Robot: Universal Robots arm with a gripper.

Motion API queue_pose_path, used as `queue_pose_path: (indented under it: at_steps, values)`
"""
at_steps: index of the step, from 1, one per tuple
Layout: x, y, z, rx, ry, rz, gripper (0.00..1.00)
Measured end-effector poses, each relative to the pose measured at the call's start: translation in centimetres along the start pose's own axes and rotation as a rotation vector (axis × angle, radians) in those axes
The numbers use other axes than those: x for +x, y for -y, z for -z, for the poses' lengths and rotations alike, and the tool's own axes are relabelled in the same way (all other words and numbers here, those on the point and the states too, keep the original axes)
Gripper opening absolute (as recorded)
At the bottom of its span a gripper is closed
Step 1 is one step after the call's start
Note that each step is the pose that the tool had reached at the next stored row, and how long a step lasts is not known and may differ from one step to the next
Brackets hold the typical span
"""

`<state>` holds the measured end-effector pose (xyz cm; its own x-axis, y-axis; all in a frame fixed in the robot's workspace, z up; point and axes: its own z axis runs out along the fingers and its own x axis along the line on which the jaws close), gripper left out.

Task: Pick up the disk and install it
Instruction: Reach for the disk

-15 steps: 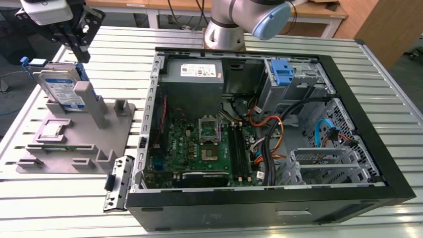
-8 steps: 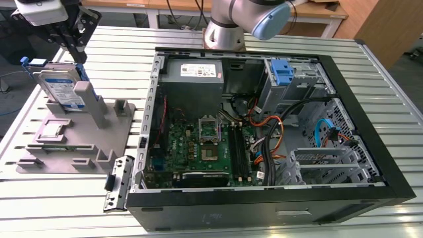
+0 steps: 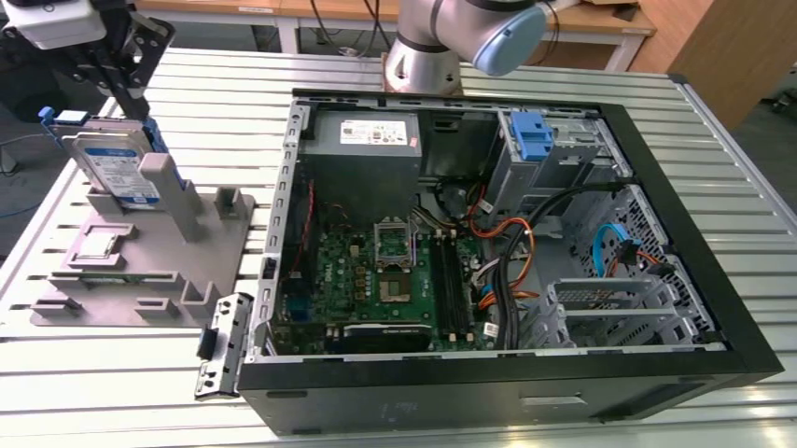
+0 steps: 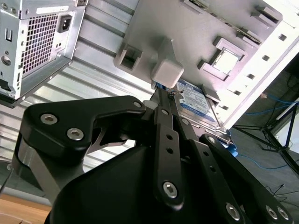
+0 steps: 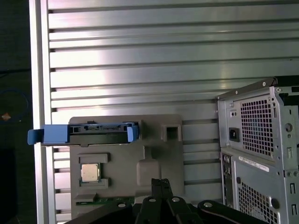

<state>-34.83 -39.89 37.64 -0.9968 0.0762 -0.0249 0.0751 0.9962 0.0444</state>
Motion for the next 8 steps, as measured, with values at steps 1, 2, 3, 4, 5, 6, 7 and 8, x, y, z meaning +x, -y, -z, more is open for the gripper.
queue_pose_path:
  at_steps: [1,2,3,4,5,6,7,8]
  values:
    - [0.19,0.01,-0.01,0.0000,0.0000,0.000,0.11]
    - [0.39,0.03,-0.03,0.0000,0.0001,0.000,0.11]
    - [0.58,0.04,-0.04,0.0000,0.0000,0.000,0.11]
    - [0.76,0.06,-0.05,0.0000,0.0000,0.000,0.11]
    - [0.94,0.07,-0.05,0.0001,-0.0001,0.000,0.11]
    - [1.09,0.09,-0.06,0.0001,0.0000,0.000,0.11]
    - [1.17,0.09,-0.06,0.0001,0.0000,0.000,0.11]
    - [1.19,0.10,-0.06,0.0001,-0.0001,0.000,0.11]
